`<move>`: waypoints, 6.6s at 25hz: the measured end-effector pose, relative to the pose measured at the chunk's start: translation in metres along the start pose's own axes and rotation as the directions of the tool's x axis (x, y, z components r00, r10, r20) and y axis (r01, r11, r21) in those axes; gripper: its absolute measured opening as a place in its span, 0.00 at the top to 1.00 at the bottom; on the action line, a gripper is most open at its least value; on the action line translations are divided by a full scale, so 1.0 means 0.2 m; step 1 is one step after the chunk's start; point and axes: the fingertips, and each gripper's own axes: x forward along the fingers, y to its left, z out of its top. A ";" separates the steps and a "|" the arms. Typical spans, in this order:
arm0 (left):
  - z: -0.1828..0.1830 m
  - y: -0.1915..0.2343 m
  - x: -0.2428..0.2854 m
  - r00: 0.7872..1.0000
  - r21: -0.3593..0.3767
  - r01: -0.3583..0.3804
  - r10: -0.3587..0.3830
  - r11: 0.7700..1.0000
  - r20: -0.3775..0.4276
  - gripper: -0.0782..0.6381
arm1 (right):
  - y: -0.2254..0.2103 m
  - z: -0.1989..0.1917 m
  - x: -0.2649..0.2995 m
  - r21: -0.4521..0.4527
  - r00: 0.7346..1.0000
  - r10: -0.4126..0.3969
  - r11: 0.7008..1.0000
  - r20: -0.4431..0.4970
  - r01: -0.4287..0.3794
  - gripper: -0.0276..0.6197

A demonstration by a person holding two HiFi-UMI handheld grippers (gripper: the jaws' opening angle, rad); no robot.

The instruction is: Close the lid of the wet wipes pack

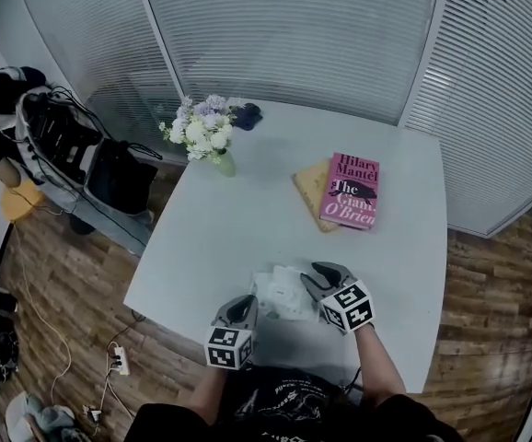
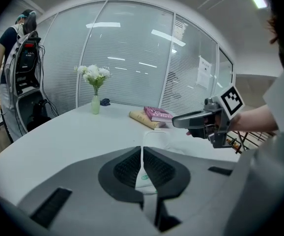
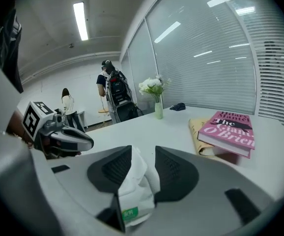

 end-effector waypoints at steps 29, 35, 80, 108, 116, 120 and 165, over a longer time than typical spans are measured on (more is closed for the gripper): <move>-0.27 0.02 0.16 0.984 -0.042 0.097 -0.102 0.994 -0.144 0.87 | 0.10 -0.16 0.15 -0.070 0.977 0.072 0.994 -0.199 -0.088 0.90; -0.27 0.02 0.16 0.984 -0.036 0.101 -0.105 0.994 -0.144 0.87 | 0.16 -0.15 0.12 -0.091 0.977 0.081 0.991 -0.197 -0.101 0.91; -0.30 0.04 0.18 0.977 -0.086 0.164 -0.174 0.983 -0.127 0.87 | 0.39 -0.42 0.13 0.195 0.958 0.099 0.980 -0.270 -0.047 0.96; -0.30 0.03 0.16 0.975 -0.079 0.175 -0.184 0.981 -0.122 0.87 | 0.46 -0.45 0.21 -0.020 0.916 -0.016 1.000 -0.401 0.008 0.96; -0.29 0.03 0.15 0.973 -0.069 0.190 -0.197 0.979 -0.121 0.87 | 0.52 -0.41 0.24 -0.037 0.925 -0.012 0.999 -0.381 -0.002 0.96; -0.29 0.03 0.14 0.972 -0.066 0.194 -0.201 0.979 -0.122 0.87 | 0.53 -0.42 0.23 -0.015 0.916 0.008 1.000 -0.400 -0.016 0.96; 0.65 -0.17 -0.46 0.870 0.207 0.103 -0.189 0.973 0.456 0.87 | 0.20 0.20 -0.83 0.111 0.742 -0.563 0.817 0.363 0.566 0.96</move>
